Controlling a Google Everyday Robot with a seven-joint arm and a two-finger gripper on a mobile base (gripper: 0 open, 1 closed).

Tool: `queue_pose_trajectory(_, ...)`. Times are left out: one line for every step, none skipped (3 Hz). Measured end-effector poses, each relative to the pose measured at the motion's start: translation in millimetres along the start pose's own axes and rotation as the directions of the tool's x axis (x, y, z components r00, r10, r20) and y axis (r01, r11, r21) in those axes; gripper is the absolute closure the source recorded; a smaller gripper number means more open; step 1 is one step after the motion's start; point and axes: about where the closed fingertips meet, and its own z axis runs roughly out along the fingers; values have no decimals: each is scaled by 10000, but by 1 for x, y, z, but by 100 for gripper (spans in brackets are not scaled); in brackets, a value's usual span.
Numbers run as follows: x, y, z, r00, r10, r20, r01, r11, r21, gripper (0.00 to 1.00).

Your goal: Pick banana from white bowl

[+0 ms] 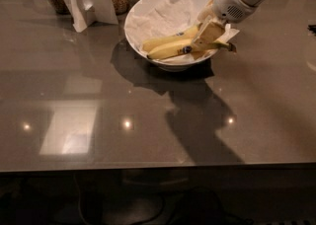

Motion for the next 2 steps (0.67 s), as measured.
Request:
queue_pose_trajectory(4,5,6,10000,61,-17,-61,9998,-197,42)
queue_pose_trajectory(6,13,20,9999,106,34,-104,9984,-547,45)
